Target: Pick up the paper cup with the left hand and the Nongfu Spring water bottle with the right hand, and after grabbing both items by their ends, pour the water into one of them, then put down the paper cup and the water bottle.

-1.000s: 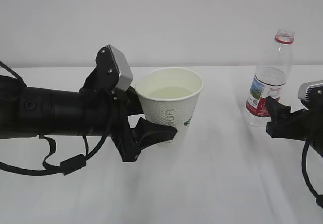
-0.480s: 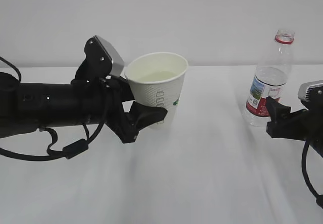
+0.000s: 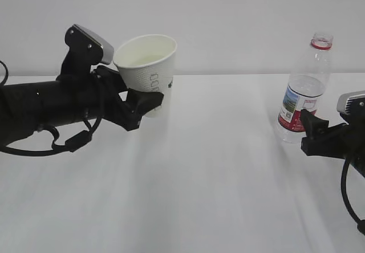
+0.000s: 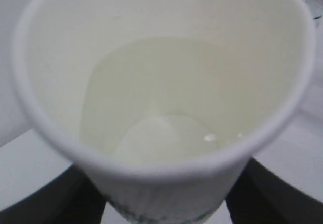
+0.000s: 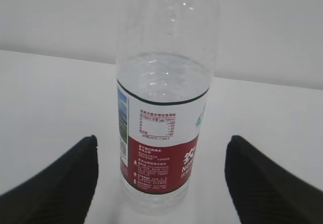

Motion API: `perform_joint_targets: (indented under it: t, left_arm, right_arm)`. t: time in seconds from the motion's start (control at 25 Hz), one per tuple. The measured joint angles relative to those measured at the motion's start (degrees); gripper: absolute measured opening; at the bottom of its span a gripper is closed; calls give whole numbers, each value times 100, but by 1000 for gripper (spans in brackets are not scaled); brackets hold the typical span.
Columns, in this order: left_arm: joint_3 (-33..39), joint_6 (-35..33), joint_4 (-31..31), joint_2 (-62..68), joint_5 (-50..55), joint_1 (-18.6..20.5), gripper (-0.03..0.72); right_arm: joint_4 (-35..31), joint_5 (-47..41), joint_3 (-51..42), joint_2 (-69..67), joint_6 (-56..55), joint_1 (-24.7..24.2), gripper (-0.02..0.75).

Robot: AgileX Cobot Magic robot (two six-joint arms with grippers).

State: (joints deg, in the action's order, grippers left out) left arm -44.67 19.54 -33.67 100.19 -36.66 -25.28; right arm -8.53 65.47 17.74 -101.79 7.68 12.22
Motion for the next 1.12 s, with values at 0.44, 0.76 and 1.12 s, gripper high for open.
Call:
perform_joint_targets:
  t: [0.44, 0.76, 1.12]
  left_arm:
    - [0, -876, 1457, 488, -13, 408, 486]
    - [0, -1895, 2824, 694, -149, 482, 486]
    - [0, -2053, 3501, 882, -295, 898, 486]
  right_arm:
    - [0, 0, 0, 0, 0, 0, 588]
    - [0, 9, 0, 0, 0, 0, 588]
    - [0, 9, 0, 0, 0, 0, 588]
